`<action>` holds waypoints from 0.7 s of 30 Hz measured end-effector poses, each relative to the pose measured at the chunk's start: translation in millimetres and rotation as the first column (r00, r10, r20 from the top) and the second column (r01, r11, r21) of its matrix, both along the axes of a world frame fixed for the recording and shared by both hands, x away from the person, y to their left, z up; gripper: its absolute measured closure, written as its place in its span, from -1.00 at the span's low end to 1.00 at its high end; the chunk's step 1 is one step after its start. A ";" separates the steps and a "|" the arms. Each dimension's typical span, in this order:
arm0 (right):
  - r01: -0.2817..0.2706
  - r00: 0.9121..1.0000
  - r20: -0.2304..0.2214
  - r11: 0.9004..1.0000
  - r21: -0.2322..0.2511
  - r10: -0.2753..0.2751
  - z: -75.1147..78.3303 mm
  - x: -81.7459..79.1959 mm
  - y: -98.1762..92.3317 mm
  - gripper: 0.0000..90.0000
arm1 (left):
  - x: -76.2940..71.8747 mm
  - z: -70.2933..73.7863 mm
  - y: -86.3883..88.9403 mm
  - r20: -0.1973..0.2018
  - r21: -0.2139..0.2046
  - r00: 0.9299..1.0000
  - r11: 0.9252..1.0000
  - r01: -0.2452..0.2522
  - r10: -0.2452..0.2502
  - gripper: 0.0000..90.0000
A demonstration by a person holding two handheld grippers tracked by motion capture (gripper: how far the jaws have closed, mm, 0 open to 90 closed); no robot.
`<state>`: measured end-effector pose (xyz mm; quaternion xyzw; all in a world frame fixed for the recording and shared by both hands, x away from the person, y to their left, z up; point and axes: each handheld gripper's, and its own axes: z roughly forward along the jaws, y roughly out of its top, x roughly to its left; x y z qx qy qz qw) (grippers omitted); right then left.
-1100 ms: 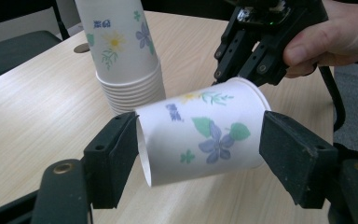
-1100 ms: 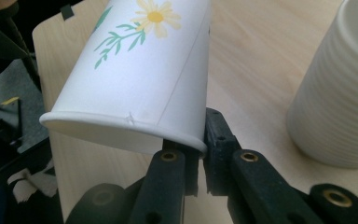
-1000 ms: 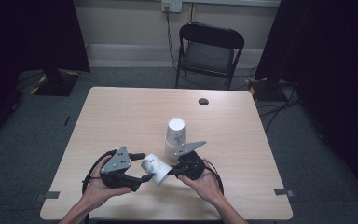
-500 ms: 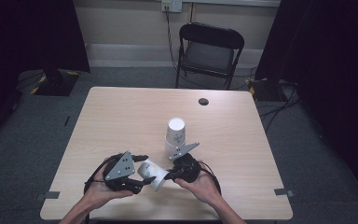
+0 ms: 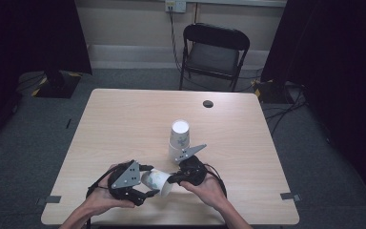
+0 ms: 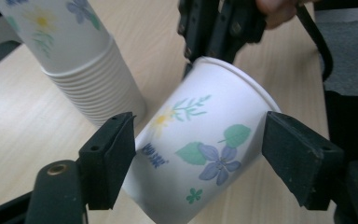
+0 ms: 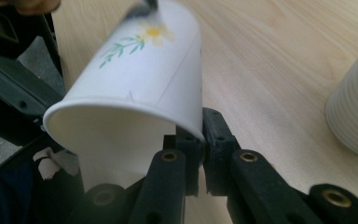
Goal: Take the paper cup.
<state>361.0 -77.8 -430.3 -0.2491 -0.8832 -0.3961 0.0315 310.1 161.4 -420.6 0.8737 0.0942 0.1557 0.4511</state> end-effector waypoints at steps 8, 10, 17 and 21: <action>0.015 1.000 -0.004 1.000 0.013 -0.015 1.0 1.3 -3.4 0.95 | -0.5 -4.1 -2.8 0.004 0.031 1.000 0.999 0.009 -0.009 -0.48; 0.018 1.000 -0.009 1.000 0.017 -0.018 1.2 2.0 -3.4 0.96 | -0.7 -4.8 -3.7 0.009 0.037 1.000 0.999 0.008 -0.008 -0.51; 0.032 0.999 -0.013 0.999 0.024 -0.031 6.1 4.0 -1.2 0.97 | -4.2 -5.6 -9.5 0.019 0.065 1.000 0.998 0.001 -0.003 -0.51; 0.027 1.000 -0.013 0.999 0.028 -0.026 9.1 5.6 4.3 0.97 | -5.3 -5.2 -13.8 0.033 0.078 0.999 0.997 -0.006 0.004 -0.56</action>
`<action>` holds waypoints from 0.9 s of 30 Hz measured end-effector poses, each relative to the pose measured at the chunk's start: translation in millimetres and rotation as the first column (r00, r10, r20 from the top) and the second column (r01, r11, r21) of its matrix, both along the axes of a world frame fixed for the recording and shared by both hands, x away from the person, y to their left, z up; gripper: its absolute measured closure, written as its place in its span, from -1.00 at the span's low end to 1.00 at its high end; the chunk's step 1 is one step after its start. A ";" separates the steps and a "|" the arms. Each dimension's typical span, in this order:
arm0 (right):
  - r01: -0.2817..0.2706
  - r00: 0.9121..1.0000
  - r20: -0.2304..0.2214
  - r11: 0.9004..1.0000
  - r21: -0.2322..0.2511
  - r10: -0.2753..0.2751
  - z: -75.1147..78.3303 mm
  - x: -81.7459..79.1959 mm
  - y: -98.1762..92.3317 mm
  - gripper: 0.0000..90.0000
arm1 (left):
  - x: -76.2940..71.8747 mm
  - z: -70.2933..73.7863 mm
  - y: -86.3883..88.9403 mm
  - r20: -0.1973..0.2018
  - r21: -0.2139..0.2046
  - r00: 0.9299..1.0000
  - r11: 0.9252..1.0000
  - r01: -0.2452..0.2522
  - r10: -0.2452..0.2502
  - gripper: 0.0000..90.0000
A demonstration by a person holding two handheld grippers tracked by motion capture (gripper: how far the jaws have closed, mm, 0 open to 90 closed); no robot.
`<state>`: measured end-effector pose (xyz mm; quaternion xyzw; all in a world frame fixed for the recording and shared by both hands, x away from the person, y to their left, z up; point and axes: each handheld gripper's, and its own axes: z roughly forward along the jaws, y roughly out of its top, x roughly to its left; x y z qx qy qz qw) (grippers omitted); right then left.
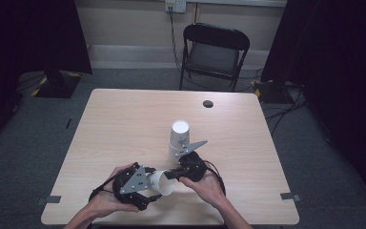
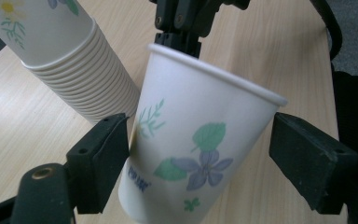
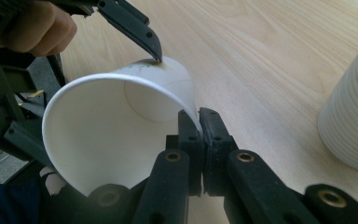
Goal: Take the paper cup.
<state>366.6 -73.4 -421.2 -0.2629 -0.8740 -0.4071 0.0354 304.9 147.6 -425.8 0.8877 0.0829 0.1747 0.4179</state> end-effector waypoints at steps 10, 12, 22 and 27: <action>0.029 0.998 -0.050 1.000 0.009 -0.028 1.1 3.6 11.3 0.97 | -3.4 -2.0 -4.7 0.034 0.035 0.999 0.999 -0.034 0.032 -0.57; 0.038 0.997 -0.066 0.999 -0.004 -0.038 0.6 4.3 15.1 0.97 | -4.4 -4.1 -6.5 0.047 0.046 0.998 0.998 -0.044 0.042 -0.56; 0.083 0.993 -0.080 0.996 -0.010 -0.084 0.1 6.5 17.1 0.94 | -2.0 -6.2 -5.3 0.055 0.045 0.995 0.995 -0.087 0.084 -0.49; 0.104 0.991 -0.083 0.995 -0.009 -0.104 0.7 8.2 16.9 0.95 | 0.4 -6.1 -3.3 0.049 0.024 0.993 0.994 -0.107 0.105 -0.45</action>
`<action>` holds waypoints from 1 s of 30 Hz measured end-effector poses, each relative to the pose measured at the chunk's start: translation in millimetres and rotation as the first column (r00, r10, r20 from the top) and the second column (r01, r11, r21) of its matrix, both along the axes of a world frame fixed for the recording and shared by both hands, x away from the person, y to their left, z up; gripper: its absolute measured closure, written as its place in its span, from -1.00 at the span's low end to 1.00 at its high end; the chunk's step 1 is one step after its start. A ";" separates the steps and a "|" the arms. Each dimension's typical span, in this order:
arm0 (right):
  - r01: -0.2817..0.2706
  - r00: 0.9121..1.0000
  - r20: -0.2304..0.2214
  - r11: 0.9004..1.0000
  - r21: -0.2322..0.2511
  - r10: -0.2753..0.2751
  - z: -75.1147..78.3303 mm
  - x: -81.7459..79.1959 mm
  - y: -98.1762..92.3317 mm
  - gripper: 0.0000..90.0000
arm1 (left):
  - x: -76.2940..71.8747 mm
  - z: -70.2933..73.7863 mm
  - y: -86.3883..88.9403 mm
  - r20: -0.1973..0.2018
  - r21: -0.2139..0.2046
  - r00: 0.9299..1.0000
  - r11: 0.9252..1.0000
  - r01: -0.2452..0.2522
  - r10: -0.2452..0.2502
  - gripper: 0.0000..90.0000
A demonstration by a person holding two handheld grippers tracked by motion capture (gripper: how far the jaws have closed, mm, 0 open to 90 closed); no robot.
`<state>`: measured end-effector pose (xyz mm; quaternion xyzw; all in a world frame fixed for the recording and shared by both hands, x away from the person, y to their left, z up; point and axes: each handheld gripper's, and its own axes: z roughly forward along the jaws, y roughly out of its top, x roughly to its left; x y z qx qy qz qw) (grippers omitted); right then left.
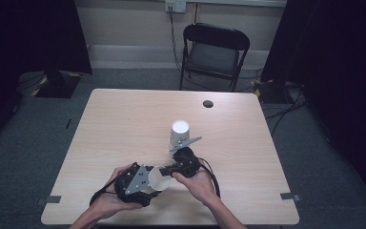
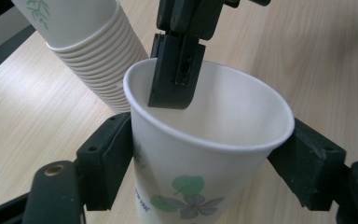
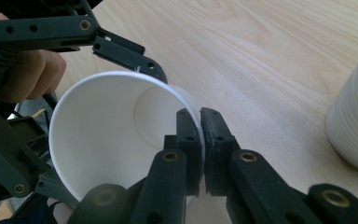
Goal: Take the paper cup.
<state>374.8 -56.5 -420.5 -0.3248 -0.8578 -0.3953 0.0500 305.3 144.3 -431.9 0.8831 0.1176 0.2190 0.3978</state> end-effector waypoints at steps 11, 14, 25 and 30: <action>0.024 0.999 -0.036 1.000 -0.020 -0.025 5.4 1.9 6.6 0.96 | -1.3 -2.7 -3.1 0.048 0.029 0.998 0.999 -0.032 0.031 -0.47; 0.014 0.999 -0.040 1.000 -0.024 -0.015 5.8 0.6 10.0 0.96 | -1.4 -2.6 -5.0 0.043 0.031 0.999 0.999 -0.032 0.031 -0.47; 0.021 0.999 -0.046 1.000 -0.022 -0.022 6.2 0.4 12.2 0.94 | -1.5 -1.2 -4.5 0.050 0.024 0.998 0.999 -0.042 0.041 -0.36; 0.019 0.999 -0.037 1.000 -0.008 -0.019 7.8 0.1 10.0 0.82 | 4.1 2.3 4.0 -0.016 -0.049 0.998 0.997 -0.067 0.066 -0.30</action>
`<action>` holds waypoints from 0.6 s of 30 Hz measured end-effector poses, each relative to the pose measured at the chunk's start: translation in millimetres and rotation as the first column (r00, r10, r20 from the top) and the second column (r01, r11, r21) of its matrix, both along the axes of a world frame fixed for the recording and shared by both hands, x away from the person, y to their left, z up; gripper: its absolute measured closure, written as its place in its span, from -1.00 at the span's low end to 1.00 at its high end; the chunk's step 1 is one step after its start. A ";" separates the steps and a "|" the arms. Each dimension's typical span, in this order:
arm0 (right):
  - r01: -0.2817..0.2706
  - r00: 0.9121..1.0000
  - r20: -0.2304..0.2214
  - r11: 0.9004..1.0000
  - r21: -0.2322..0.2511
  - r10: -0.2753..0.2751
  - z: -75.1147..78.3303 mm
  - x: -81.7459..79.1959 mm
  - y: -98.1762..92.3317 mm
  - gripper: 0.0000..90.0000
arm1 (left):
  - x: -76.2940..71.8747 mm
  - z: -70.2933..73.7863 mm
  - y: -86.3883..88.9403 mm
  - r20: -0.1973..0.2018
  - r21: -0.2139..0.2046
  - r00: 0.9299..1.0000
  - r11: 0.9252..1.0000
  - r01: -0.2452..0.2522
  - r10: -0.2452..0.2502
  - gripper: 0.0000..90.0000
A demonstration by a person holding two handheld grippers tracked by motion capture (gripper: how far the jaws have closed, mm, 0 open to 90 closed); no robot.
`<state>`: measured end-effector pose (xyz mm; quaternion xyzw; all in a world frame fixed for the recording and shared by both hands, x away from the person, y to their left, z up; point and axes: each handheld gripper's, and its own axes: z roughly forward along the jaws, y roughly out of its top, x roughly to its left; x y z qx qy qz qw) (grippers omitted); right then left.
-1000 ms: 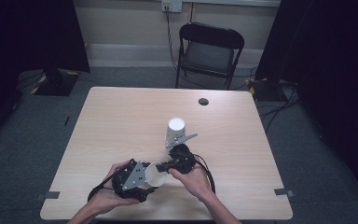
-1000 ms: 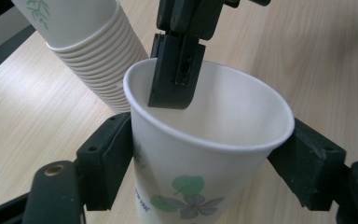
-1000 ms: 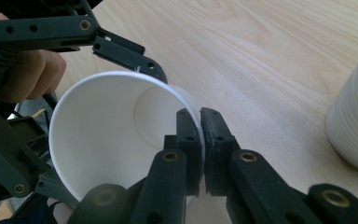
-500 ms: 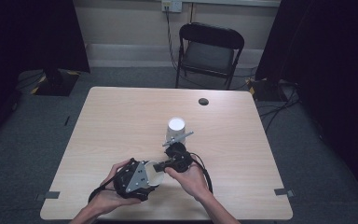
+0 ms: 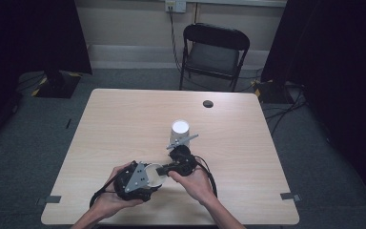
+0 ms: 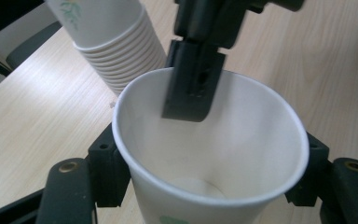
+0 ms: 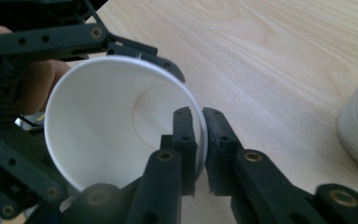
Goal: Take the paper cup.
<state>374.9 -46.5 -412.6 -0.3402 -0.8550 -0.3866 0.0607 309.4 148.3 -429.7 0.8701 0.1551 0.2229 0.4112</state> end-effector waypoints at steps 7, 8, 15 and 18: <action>0.001 0.999 0.036 1.000 0.019 -0.002 2.0 -1.1 -2.7 0.70 | 3.4 -0.4 4.3 -0.042 -0.043 0.999 0.999 -0.020 0.018 -0.29; 0.001 0.999 0.040 1.000 0.026 -0.002 2.2 -1.0 -3.6 0.70 | 4.7 -0.1 5.7 -0.060 -0.063 0.998 0.998 -0.022 0.018 -0.29; 0.002 0.997 0.071 0.998 0.056 -0.006 5.2 -2.4 -6.1 0.71 | 9.3 1.0 10.0 -0.139 -0.148 0.990 0.988 -0.038 0.017 -0.29; -0.016 0.995 0.094 0.996 0.083 0.008 6.9 -3.7 -7.3 0.74 | 11.5 2.3 13.5 -0.175 -0.175 0.985 0.984 -0.040 0.009 -0.29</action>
